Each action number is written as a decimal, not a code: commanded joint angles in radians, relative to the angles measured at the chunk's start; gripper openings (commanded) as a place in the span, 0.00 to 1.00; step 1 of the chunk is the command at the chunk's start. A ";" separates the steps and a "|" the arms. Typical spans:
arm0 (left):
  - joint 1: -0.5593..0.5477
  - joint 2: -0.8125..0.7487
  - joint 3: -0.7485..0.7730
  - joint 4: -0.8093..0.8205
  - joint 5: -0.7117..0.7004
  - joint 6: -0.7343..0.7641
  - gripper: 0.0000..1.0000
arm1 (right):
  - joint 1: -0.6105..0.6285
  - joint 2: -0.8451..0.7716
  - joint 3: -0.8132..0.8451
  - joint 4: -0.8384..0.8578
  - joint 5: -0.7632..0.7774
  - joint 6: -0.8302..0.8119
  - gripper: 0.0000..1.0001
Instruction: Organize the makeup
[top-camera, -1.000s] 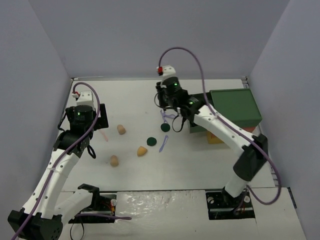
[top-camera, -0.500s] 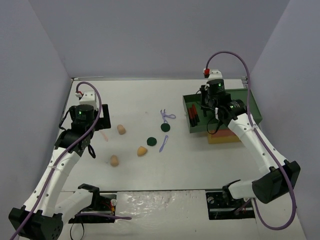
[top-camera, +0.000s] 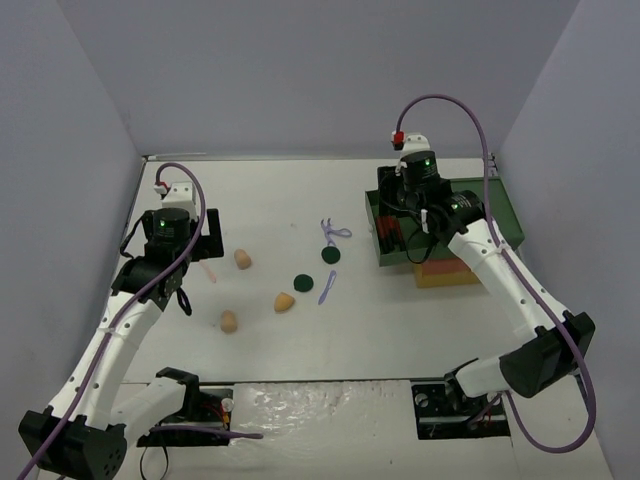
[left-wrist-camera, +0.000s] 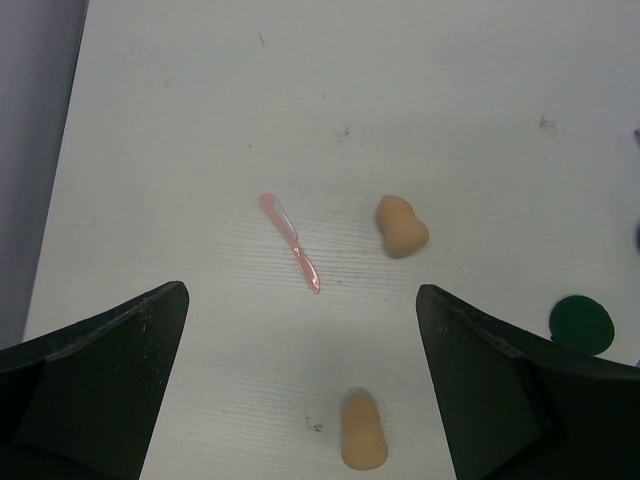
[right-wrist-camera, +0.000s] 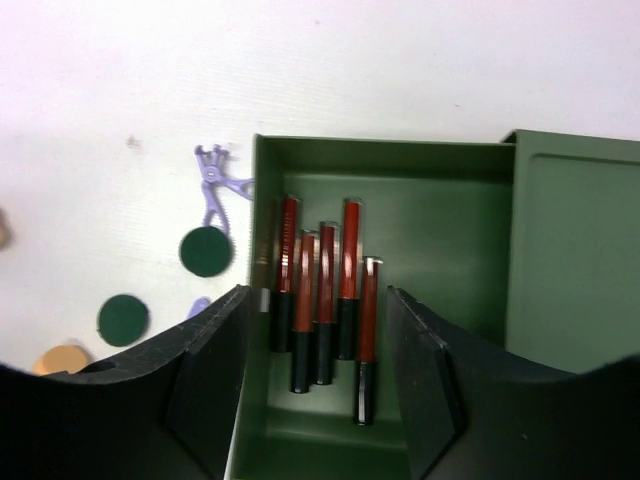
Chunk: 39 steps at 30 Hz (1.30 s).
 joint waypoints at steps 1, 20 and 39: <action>0.006 0.007 0.051 0.042 -0.002 0.014 0.97 | 0.073 0.064 0.076 0.022 0.025 0.027 0.49; 0.006 0.000 0.055 0.033 -0.013 0.015 0.97 | 0.104 0.201 0.084 0.003 0.147 0.072 0.25; 0.006 -0.002 0.055 0.033 -0.016 0.016 0.97 | 0.043 0.173 0.088 -0.014 0.165 0.068 0.00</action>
